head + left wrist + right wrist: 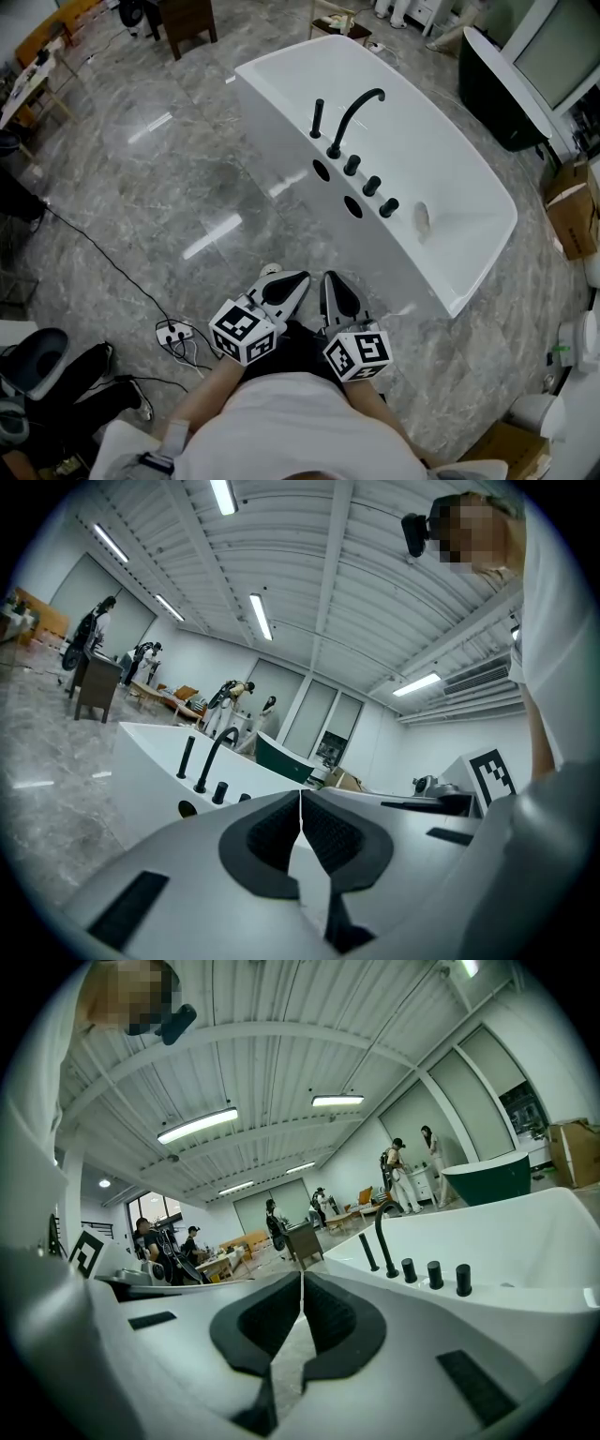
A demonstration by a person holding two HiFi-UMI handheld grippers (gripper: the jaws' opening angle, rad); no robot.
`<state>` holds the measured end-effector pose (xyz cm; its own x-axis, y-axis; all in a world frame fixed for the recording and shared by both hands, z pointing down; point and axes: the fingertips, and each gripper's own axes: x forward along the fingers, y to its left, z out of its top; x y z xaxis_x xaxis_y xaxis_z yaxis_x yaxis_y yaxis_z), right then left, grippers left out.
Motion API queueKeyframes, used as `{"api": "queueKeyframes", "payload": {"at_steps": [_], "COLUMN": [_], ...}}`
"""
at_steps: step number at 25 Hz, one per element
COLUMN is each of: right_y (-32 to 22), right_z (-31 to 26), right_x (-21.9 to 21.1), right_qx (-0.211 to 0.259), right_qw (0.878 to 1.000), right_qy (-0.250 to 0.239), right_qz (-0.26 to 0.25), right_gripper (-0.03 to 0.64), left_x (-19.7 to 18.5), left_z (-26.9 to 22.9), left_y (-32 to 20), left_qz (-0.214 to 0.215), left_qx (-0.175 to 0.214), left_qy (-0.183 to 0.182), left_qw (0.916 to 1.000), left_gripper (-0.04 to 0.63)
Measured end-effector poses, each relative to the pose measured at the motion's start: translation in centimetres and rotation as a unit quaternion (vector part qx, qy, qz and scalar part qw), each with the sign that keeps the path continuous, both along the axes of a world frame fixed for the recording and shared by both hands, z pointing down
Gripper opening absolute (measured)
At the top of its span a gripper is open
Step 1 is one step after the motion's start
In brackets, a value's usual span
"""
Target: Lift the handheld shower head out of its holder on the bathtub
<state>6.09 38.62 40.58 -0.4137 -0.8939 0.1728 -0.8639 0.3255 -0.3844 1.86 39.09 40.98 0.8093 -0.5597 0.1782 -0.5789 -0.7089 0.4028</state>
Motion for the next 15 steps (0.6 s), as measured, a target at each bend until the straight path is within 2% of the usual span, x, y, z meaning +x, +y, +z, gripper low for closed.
{"api": "queueKeyframes", "payload": {"at_steps": [15], "right_y": [-11.2], "right_z": [-1.2], "right_x": [-0.6], "right_qx": [0.009], "right_qw": [1.0], "right_qy": [0.004], "right_qz": [0.006], "right_gripper": [0.02], "left_x": [-0.9], "left_z": [-1.4], "left_y": [-11.9], "left_qz": [-0.003], "left_qx": [0.007], "left_qy": [0.007], "left_qw": [1.0], "left_gripper": [0.012]}}
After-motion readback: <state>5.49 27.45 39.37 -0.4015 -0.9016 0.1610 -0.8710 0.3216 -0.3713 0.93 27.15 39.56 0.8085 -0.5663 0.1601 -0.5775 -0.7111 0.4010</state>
